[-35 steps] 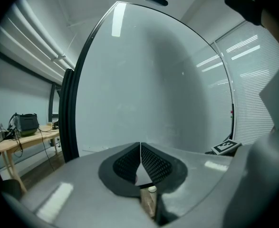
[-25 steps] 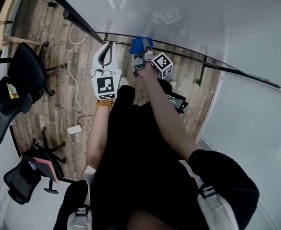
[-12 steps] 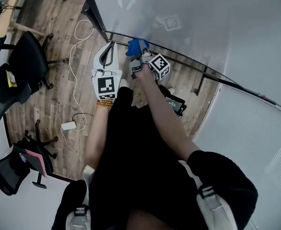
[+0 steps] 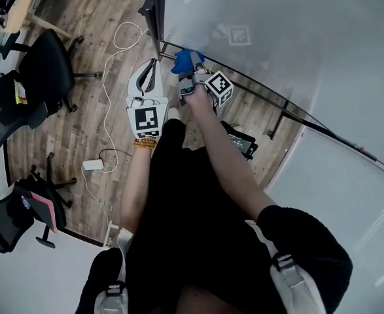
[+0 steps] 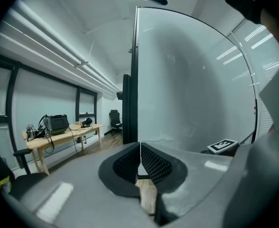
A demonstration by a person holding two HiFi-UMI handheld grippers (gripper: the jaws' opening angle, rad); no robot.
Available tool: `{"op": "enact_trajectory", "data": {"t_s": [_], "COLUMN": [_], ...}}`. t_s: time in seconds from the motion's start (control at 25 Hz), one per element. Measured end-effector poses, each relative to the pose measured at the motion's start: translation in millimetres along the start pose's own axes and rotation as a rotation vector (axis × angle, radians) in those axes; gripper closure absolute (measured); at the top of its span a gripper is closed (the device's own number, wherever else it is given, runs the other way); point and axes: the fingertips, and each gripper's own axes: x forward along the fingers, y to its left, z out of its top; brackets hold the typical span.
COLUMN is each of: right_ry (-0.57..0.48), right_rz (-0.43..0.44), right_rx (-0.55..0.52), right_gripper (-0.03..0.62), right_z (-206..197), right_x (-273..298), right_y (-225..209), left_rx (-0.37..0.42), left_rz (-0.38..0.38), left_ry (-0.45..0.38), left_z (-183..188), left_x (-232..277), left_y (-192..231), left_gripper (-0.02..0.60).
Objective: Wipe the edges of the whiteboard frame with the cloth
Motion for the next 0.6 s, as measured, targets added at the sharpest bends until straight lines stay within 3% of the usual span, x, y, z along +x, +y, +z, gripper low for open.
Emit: {"op": "enact_trajectory", "data": {"t_s": [0.6], "right_ry": [0.131], "right_rz": [0.063], "right_rx": [0.005], "right_gripper": [0.520], "right_z": [-72.0], "right_x": [58.9], "right_y": [22.2], "left_rx": [0.022], "left_rz": [0.066], "left_ry": [0.044], "left_z": [-13.5], "left_x": [-41.6], "left_y": [31.1], "left_gripper": [0.581]}}
